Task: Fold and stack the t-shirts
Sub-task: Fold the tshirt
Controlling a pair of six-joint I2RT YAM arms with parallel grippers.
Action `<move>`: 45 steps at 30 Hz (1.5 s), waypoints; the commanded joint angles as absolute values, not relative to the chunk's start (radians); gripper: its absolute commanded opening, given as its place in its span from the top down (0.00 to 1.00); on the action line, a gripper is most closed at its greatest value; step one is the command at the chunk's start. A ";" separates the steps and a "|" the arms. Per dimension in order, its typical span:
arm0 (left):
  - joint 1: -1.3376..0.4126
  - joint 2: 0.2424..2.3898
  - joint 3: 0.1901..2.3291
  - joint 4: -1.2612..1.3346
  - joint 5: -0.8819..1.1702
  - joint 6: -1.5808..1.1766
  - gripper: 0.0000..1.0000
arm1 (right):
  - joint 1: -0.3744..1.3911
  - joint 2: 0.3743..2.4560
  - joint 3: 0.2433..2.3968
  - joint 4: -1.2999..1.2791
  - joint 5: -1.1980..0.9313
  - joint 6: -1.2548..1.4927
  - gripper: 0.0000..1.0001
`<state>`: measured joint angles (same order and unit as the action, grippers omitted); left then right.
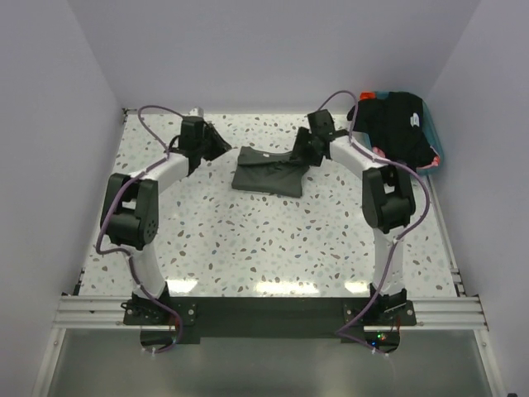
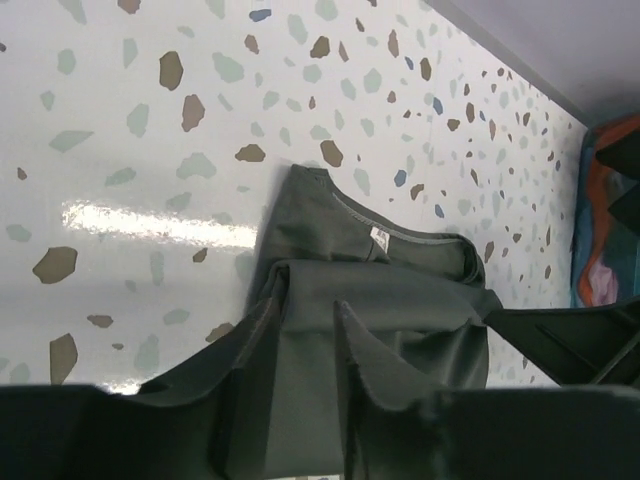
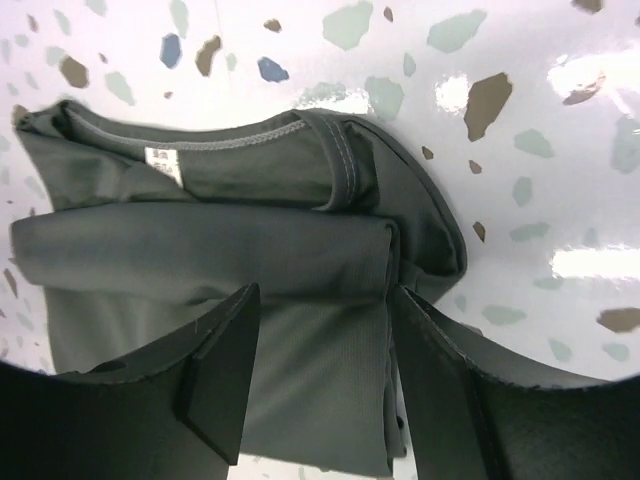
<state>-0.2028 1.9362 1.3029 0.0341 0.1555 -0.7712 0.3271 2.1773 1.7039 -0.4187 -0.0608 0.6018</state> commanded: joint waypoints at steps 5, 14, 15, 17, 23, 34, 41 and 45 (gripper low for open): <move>-0.353 1.828 1.284 0.005 0.006 -0.706 0.86 | 0.400 1.967 1.634 -0.396 0.107 0.554 0.41; -0.454 2.003 1.350 0.050 0.037 -0.713 1.00 | 0.499 2.068 1.618 -0.357 0.088 0.549 0.45; -0.465 2.017 1.353 0.054 0.041 -0.710 1.00 | 0.497 2.089 1.624 -0.357 0.066 0.548 0.46; -0.480 2.043 1.358 0.034 0.020 -0.712 1.00 | 0.506 2.138 1.626 -0.360 0.058 0.548 0.48; -0.547 1.979 1.201 0.005 -0.101 -0.837 1.00 | 0.541 2.106 1.477 -0.308 0.064 0.555 0.49; -0.692 1.631 0.800 -0.036 -0.216 -1.032 1.00 | 0.678 1.810 1.082 -0.249 0.078 0.597 0.51; -0.696 1.459 0.719 -0.075 -0.261 -1.003 0.97 | 0.704 1.670 1.031 -0.276 0.107 0.606 0.48; -0.684 1.540 0.829 -0.089 -0.252 -0.945 0.96 | 0.704 1.732 1.132 -0.319 0.115 0.580 0.48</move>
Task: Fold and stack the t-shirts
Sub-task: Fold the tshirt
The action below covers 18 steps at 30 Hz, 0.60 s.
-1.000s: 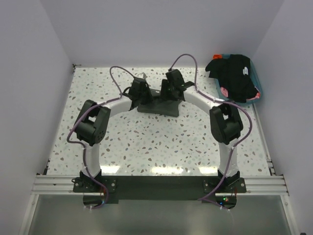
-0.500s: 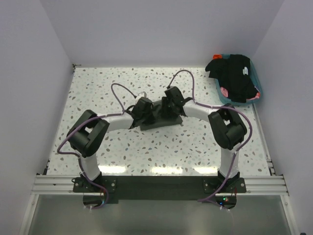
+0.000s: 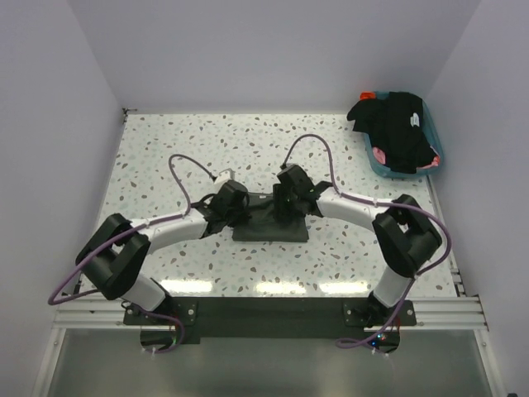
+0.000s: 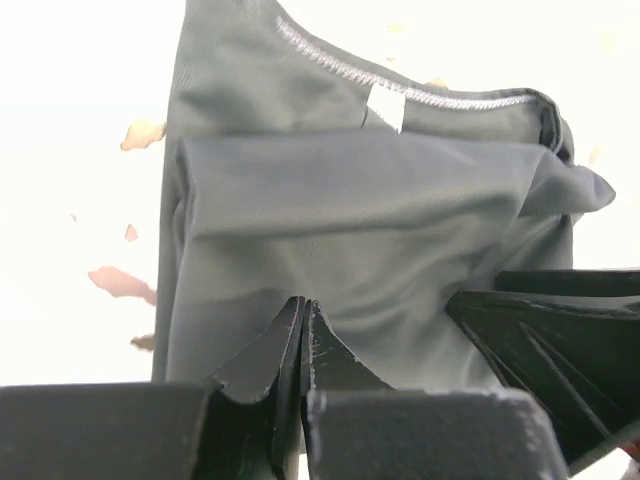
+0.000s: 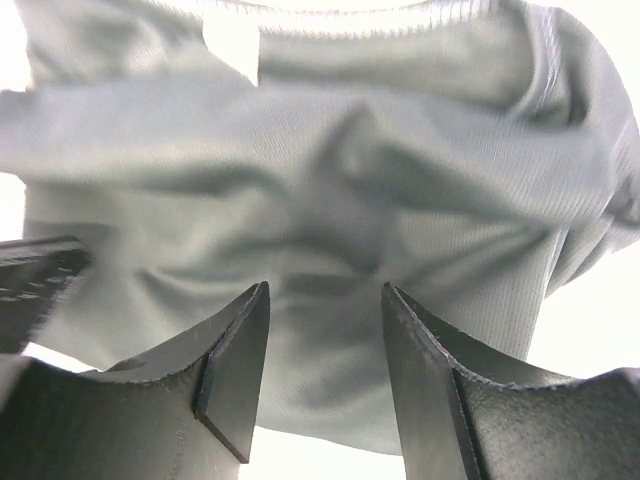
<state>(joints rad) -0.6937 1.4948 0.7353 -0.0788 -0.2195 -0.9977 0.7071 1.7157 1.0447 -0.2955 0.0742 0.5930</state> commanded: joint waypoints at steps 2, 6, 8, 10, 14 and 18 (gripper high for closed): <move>-0.680 1.571 0.859 -0.089 -0.252 -0.922 0.96 | 0.704 1.764 1.150 -0.316 0.120 0.577 0.48; -0.641 1.635 0.907 -0.077 -0.249 -0.907 0.96 | 0.693 1.833 1.221 -0.334 0.127 0.568 0.48; -0.611 1.670 0.933 -0.060 -0.244 -0.893 0.96 | 0.681 1.858 1.252 -0.333 0.121 0.561 0.48; -0.589 1.713 0.968 -0.057 -0.235 -0.881 0.97 | 0.661 1.902 1.294 -0.347 0.112 0.555 0.48; -0.531 1.770 1.014 -0.052 -0.215 -0.856 0.97 | 0.624 1.957 1.345 -0.362 0.101 0.537 0.49; -0.502 1.793 1.026 -0.026 -0.192 -0.847 0.97 | 0.580 1.967 1.358 -0.359 0.081 0.528 0.48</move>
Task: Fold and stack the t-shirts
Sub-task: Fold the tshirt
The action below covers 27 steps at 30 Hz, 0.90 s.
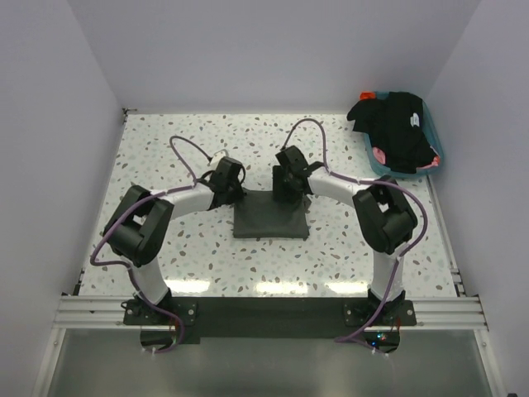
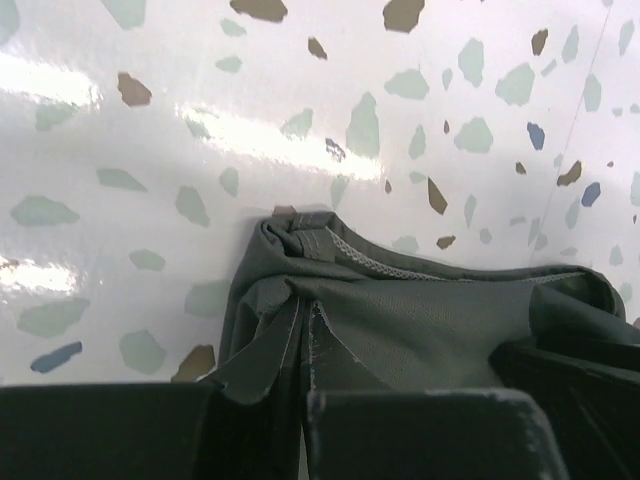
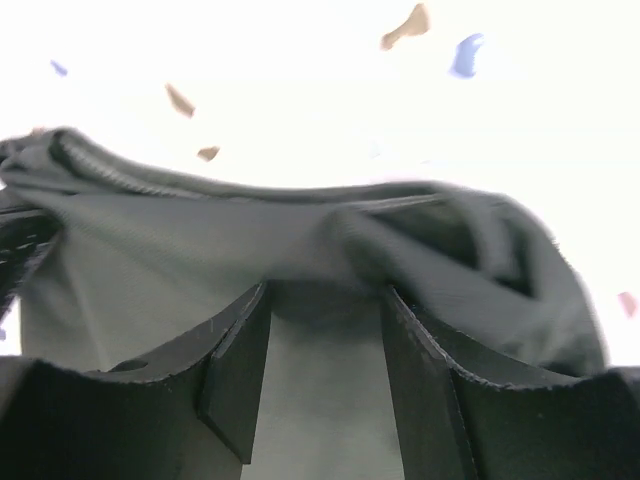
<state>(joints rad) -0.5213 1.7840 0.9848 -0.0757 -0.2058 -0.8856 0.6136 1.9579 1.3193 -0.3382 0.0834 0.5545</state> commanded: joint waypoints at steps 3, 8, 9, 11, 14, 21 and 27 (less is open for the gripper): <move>-0.495 1.821 1.046 -0.034 -0.181 -0.841 0.97 | 0.549 1.979 1.365 -0.367 0.065 0.522 0.48; -0.483 1.855 1.039 -0.034 -0.164 -0.842 0.96 | 0.483 1.986 1.328 -0.321 -0.044 0.535 0.47; -0.482 1.855 1.035 -0.032 -0.160 -0.842 0.96 | 0.467 1.993 1.330 -0.318 -0.055 0.534 0.47; -0.472 1.850 1.037 -0.031 -0.149 -0.839 0.96 | 0.454 2.013 1.336 -0.324 -0.078 0.532 0.47; -0.459 1.830 1.049 -0.031 -0.132 -0.815 0.94 | 0.443 2.019 1.336 -0.319 -0.104 0.534 0.46; -0.439 1.784 1.137 -0.061 -0.095 -0.743 0.89 | 0.436 1.984 1.350 -0.328 -0.146 0.515 0.42; -0.448 1.706 1.161 -0.063 -0.041 -0.667 0.68 | 0.436 1.918 1.368 -0.371 -0.104 0.499 0.35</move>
